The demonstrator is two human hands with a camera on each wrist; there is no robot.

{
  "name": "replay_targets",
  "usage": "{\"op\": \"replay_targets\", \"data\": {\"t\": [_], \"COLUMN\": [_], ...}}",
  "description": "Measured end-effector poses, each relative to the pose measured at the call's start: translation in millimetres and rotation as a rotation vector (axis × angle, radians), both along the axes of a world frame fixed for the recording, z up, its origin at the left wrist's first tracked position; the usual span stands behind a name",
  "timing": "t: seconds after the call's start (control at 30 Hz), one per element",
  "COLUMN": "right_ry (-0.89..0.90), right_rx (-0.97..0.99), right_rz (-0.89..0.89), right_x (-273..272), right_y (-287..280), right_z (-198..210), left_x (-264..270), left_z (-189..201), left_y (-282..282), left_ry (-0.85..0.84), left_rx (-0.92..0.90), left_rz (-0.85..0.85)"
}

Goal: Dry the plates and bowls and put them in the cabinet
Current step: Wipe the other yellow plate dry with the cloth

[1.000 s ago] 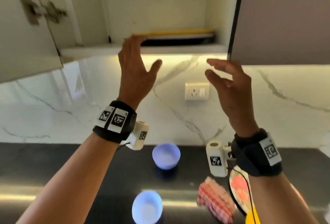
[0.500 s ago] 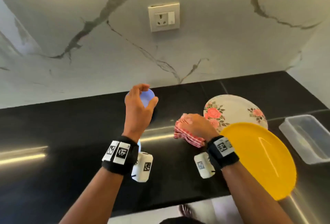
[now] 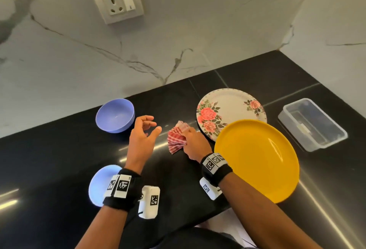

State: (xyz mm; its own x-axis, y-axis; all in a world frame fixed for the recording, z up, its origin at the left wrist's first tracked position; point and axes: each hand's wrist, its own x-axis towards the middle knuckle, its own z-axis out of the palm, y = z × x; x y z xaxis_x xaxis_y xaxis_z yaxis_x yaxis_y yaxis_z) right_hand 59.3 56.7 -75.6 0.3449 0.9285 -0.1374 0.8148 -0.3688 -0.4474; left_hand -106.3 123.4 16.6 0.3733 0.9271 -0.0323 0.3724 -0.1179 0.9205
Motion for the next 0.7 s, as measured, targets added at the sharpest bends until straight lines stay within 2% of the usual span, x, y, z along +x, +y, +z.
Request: {"op": "replay_targets", "data": {"t": [0.13, 0.27, 0.37, 0.5, 0.63, 0.7], "right_ry": [0.401, 0.687, 0.943, 1.364, 1.494, 1.498], "right_rx": [0.147, 0.282, 0.425, 0.637, 0.759, 0.754], "right_rz": [-0.234, -0.524, -0.668, -0.802, -0.916, -0.962], "right_x": [15.6, 38.3, 55.2, 65.7, 58.6, 54.2], "right_y": [-13.5, -49.7, -91.1, -138.9, -169.2, -176.8], "right_z": [25.5, 57.3, 80.6, 86.3, 78.8, 76.3], "left_x": [8.7, 28.7, 54.0, 90.9, 114.9, 120.5], "left_z": [-16.7, -33.4, -42.1, -64.5, -97.0, -96.2], "left_y": [13.5, 14.4, 4.4, -16.9, -39.9, -53.6], "left_ry": [0.045, 0.071, 0.101, 0.266, 0.384, 0.425], "left_rx": [-0.033, -0.082, -0.119, -0.241, -0.302, -0.311], "left_rz": [-0.089, -0.165, -0.295, -0.523, -0.675, -0.738]}}
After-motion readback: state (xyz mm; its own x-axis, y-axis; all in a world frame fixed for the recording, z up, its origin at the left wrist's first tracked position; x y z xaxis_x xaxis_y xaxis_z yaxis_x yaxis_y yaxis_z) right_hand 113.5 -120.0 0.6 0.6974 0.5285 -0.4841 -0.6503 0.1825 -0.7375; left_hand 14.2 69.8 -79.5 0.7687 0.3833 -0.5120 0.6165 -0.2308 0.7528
